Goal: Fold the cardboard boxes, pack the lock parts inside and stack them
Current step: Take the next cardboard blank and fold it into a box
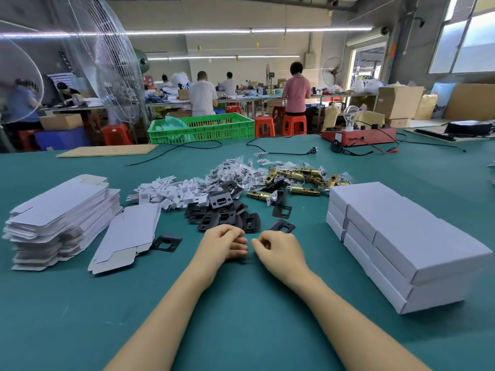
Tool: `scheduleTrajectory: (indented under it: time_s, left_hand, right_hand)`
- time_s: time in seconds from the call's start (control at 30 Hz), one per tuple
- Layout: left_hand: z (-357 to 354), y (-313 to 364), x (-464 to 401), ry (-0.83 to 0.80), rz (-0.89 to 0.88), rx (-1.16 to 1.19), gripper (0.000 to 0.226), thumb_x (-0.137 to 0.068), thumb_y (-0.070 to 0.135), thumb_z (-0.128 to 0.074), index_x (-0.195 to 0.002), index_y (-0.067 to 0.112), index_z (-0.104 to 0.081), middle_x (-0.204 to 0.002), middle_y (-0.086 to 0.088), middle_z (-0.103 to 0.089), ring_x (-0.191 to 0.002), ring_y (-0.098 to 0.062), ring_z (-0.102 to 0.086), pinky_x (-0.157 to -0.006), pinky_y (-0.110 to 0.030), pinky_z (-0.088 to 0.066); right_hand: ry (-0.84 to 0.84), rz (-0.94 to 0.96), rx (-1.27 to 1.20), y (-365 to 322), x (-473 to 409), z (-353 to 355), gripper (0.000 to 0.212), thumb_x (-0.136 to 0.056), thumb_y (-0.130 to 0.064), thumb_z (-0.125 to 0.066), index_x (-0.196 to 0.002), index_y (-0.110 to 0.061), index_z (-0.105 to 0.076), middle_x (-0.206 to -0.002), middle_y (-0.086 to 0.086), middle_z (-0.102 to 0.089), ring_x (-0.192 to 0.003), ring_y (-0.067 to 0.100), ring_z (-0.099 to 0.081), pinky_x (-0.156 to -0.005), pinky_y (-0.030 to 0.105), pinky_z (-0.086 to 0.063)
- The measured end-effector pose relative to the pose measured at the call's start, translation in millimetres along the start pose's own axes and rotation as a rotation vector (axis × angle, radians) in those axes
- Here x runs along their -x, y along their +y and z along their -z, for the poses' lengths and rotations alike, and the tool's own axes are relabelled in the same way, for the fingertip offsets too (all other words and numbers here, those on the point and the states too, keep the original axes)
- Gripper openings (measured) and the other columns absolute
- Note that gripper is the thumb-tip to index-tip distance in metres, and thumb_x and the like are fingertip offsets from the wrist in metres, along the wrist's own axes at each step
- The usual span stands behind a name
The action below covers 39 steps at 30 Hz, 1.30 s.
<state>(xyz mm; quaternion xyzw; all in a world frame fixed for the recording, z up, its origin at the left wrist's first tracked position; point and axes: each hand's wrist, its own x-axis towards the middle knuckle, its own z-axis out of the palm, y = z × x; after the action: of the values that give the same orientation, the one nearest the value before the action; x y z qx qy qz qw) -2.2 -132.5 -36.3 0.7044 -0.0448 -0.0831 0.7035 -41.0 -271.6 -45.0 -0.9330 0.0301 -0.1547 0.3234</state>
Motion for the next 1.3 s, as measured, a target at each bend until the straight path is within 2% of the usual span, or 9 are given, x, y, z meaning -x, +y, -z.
scheduleTrajectory:
  time_s: [0.13, 0.27, 0.37, 0.47, 0.57, 0.87, 0.97, 1.1, 1.3]
  left_hand:
    - [20.9, 14.5, -1.3, 0.239, -0.100, -0.017, 0.015, -0.099, 0.005, -0.050, -0.095, 0.005, -0.064, -0.087, -0.015, -0.068, -0.062, -0.018, -0.068, -0.059, -0.028, -0.058]
    - [69.0, 10.2, -2.5, 0.698, -0.274, -0.713, 0.026, -0.097, 0.012, -0.048, -0.119, 0.007, -0.060, -0.125, -0.016, -0.060, -0.108, -0.030, -0.058, -0.086, -0.034, -0.040]
    - [89.7, -2.7, -2.5, 0.724, -0.016, -1.198, 0.059, -0.100, 0.037, -0.044, -0.150, 0.009, -0.029, -0.160, -0.019, -0.017, -0.148, -0.031, -0.015, -0.114, -0.054, -0.016]
    - [94.5, -7.5, -3.9, 0.648, 0.296, -1.340, 0.068, -0.099, 0.057, -0.032, -0.148, 0.011, -0.030, -0.156, -0.016, -0.026, -0.145, -0.030, -0.022, -0.114, -0.058, -0.018]
    - [92.6, -9.2, -6.4, 0.644, 0.265, -1.447, 0.048, -0.103, 0.049, -0.027, -0.126, 0.015, -0.051, -0.130, -0.005, -0.054, -0.124, -0.026, -0.048, -0.108, -0.046, -0.030]
    - [81.1, 3.6, -3.8, 0.565, 0.267, -1.520, 0.021, -0.100, 0.019, -0.042, -0.116, 0.019, -0.055, -0.117, -0.003, -0.061, -0.107, -0.025, -0.053, -0.080, -0.032, -0.034]
    - [70.7, 7.8, -0.6, 0.736, 0.011, -1.441, 0.016, -0.090, -0.001, -0.050, -0.103, 0.006, -0.056, -0.089, -0.011, -0.066, -0.069, -0.027, -0.047, -0.060, -0.029, -0.032]
    - [41.3, 13.2, 11.8, 0.916, -0.880, -1.272, 0.024, -0.086, -0.008, -0.052, -0.063, -0.003, -0.058, -0.039, -0.012, -0.041, -0.035, -0.018, -0.028, -0.039, -0.022, -0.030]
    - [-18.9, -2.4, 22.5, 0.298, -1.381, -1.230, 0.039, -0.101, 0.020, -0.044, -0.084, 0.004, -0.075, -0.074, -0.007, -0.071, -0.056, -0.024, -0.064, -0.046, -0.031, -0.049]
  right_hand:
    - [0.027, -0.021, -0.124, 3.6, -1.4, 0.8, 0.032, -0.091, -0.027, -0.054, -0.070, -0.004, -0.061, -0.065, 0.006, -0.063, -0.072, 0.025, -0.059, -0.069, 0.034, -0.048]
    - [0.039, -0.056, -0.220, 3.0, -1.7, 0.0, 0.032, -0.090, -0.025, -0.053, -0.070, -0.002, -0.061, -0.065, 0.011, -0.066, -0.070, 0.027, -0.061, -0.068, 0.034, -0.050]
    - [0.072, -0.095, -0.277, 4.3, -3.6, 0.1, 0.031, -0.091, -0.025, -0.054, -0.069, -0.004, -0.060, -0.064, 0.010, -0.066, -0.070, 0.026, -0.063, -0.067, 0.034, -0.050]
    - [0.074, -0.116, -0.298, 4.8, -5.0, -1.0, 0.031, -0.091, -0.025, -0.054, -0.069, -0.004, -0.060, -0.065, 0.010, -0.066, -0.069, 0.026, -0.063, -0.067, 0.035, -0.051]
    - [0.068, -0.114, -0.301, 4.4, -5.4, -1.4, 0.031, -0.091, -0.025, -0.054, -0.069, -0.006, -0.061, -0.064, 0.008, -0.066, -0.069, 0.025, -0.064, -0.069, 0.036, -0.052]
    - [0.070, -0.127, -0.357, 5.4, -6.3, -2.2, 0.030, -0.091, -0.025, -0.054, -0.070, -0.004, -0.061, -0.067, 0.012, -0.067, -0.071, 0.029, -0.064, -0.070, 0.042, -0.056]
    - [0.089, -0.130, -0.362, 5.2, -7.0, -3.0, 0.035, -0.092, -0.026, -0.053, -0.072, 0.001, -0.060, -0.068, 0.016, -0.066, -0.063, 0.029, -0.060, -0.068, 0.042, -0.055]
    - [0.078, -0.160, -0.541, 0.0, -5.5, 0.1, 0.054, -0.093, -0.049, -0.053, -0.076, 0.002, -0.060, -0.061, 0.007, -0.066, -0.044, 0.013, -0.056, -0.045, 0.030, -0.050]
    - [0.146, -0.289, -0.681, -1.6, -11.3, 4.6, 0.052, -0.097, -0.051, -0.043, -0.061, -0.015, -0.055, -0.059, -0.001, -0.058, -0.059, 0.020, -0.055, -0.052, 0.027, -0.038]
